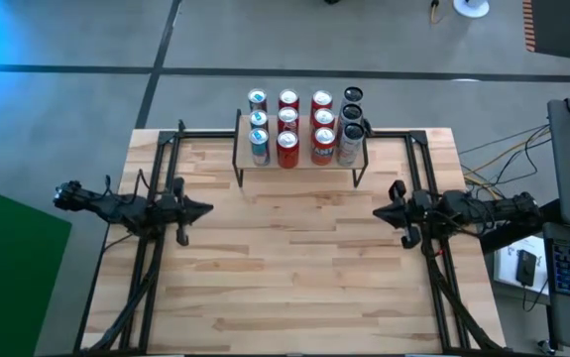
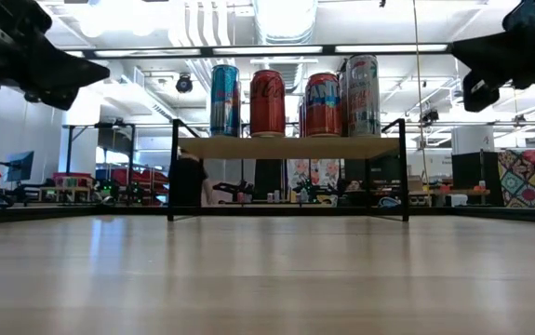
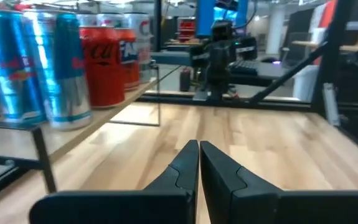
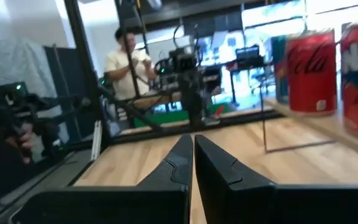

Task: Place canned beverage on shelf
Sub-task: Return to Home Position

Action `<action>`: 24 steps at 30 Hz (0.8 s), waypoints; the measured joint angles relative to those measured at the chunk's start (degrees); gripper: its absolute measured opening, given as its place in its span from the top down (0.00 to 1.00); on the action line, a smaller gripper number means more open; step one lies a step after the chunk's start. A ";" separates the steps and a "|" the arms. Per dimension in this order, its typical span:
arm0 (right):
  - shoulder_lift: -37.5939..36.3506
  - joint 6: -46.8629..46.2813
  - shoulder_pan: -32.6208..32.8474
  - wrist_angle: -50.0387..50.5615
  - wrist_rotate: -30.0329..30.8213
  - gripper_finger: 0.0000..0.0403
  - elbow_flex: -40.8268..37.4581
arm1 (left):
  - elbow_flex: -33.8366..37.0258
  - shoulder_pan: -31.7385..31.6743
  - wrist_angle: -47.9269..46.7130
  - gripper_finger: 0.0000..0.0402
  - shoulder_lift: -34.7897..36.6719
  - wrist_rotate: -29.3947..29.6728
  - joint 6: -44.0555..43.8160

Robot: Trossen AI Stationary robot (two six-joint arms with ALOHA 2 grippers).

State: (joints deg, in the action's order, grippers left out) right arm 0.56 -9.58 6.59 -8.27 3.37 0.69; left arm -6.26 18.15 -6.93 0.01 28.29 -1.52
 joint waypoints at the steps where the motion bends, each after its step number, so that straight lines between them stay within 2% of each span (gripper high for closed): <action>1: 0.00 0.19 0.00 0.04 -0.30 0.98 0.00 | 0.16 0.00 0.18 1.00 0.02 -0.46 -0.13; 15: -0.09 4.51 -0.04 -1.52 1.12 0.98 -0.04 | 1.83 -0.04 -1.01 1.00 0.00 -5.33 0.70; 24: -0.02 4.67 0.00 -0.46 1.23 0.98 -0.07 | 4.70 -0.15 8.23 1.00 -0.17 -6.86 2.36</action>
State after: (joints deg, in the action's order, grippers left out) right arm 0.54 -4.91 6.59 -8.74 4.60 0.62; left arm -1.56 18.00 1.30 -0.16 21.43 0.84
